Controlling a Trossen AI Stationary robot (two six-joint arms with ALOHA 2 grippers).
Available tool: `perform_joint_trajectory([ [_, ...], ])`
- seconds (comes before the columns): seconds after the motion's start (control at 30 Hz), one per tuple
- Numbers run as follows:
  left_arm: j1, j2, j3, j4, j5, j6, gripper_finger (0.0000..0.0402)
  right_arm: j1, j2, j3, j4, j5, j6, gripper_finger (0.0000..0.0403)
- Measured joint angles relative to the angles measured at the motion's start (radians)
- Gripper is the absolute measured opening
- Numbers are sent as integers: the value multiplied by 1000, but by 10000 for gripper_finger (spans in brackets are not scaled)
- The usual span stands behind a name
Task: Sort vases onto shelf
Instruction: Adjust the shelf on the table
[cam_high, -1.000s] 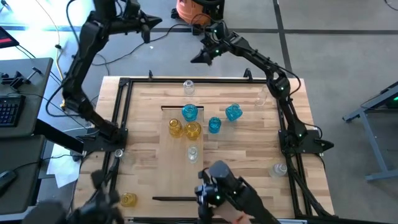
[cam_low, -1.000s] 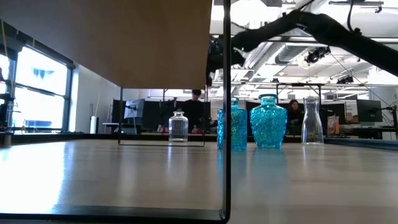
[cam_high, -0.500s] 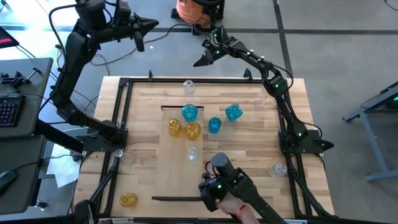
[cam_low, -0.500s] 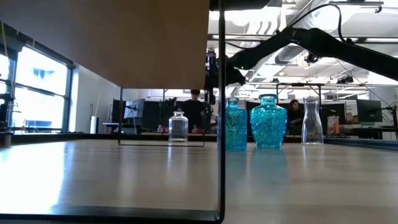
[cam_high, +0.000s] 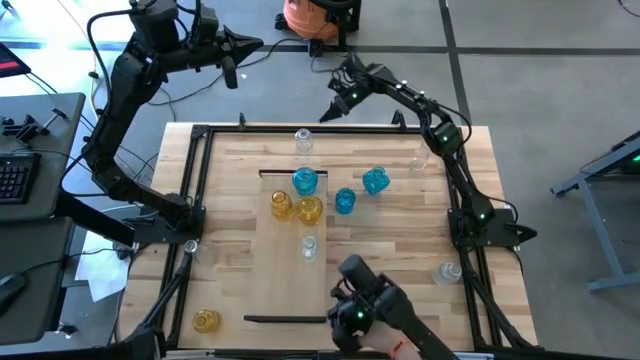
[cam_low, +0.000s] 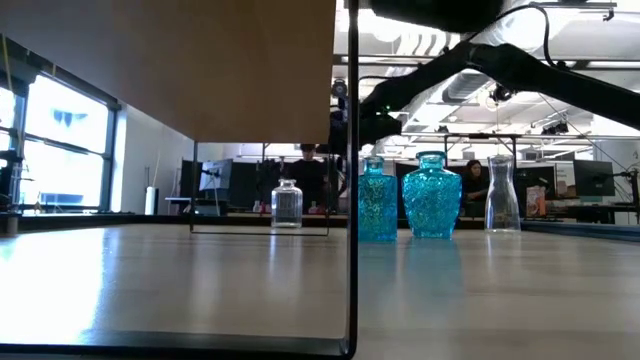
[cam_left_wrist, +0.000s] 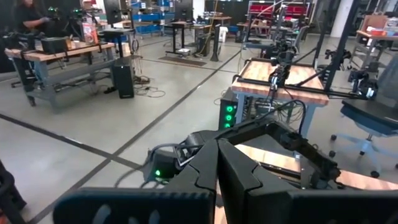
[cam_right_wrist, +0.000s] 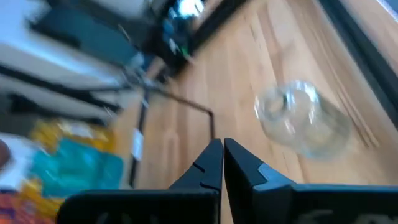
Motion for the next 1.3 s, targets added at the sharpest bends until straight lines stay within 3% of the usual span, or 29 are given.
perform_joint_trajectory([
  [0.1,0,0,0,0,-8,20,0,7,-14,0,-125,148,-183,0],
  [0.23,0,0,0,0,-56,34,0,23,-20,0,-199,483,-395,0],
  [0.33,0,0,0,0,-60,34,0,32,-19,0,-164,596,-450,0],
  [0.77,0,0,0,1,-60,26,0,83,-19,0,16,624,-466,0],
  [0.93,0,0,0,1,-60,25,0,79,-19,0,-28,623,-454,0],
  [1.17,0,0,0,0,-60,25,0,91,-20,0,-235,623,-535,0],
  [1.3,1,0,0,0,-60,25,0,93,-33,1,-171,618,-554,0],
])
